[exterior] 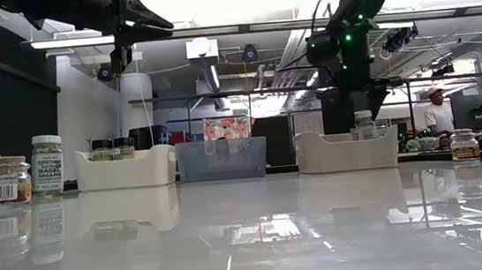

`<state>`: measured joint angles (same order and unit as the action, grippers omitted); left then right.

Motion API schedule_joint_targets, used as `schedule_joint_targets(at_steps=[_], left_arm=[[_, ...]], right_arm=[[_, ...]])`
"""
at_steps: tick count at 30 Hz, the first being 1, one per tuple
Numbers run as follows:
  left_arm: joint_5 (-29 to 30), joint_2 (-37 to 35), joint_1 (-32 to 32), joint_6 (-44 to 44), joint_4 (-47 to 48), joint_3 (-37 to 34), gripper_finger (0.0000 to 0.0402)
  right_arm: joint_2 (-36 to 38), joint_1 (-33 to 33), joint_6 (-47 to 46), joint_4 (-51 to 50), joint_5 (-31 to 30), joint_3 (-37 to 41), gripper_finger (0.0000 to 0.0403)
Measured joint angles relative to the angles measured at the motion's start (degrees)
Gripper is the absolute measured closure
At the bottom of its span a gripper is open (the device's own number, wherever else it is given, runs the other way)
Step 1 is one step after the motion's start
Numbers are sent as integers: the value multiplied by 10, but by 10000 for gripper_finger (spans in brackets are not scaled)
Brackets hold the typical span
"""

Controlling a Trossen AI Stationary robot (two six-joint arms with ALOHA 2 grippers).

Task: Sort spices by type
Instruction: Put the top right white seasoning bottle into the gray bin

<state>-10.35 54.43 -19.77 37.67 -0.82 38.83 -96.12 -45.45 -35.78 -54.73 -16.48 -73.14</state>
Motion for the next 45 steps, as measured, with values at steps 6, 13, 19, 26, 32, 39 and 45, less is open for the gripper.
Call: schedule_joint_targets(at_steps=[6,13,19,26,32,39,45], left_arm=[[0,0,0,-4,0,0,352],[0,0,0,-9,0,0,348],[-1,0,-1,-17,0,0,347],[-10,0,-1,-23,0,0,347],[-10,0,-1,-23,0,0,347],[-10,0,-1,-23,0,0,347],[-10,0,-1,-23,0,0,347]], right_arm=[[-9,-2,-30,8,4,0,138],[-3,-5,-21,5,-25,0,123],[27,-11,-12,4,-3,0,123],[68,-12,34,11,42,1,123],[125,-7,74,3,56,1,125],[137,15,78,-104,85,18,273],[129,24,35,-6,107,80,382]])
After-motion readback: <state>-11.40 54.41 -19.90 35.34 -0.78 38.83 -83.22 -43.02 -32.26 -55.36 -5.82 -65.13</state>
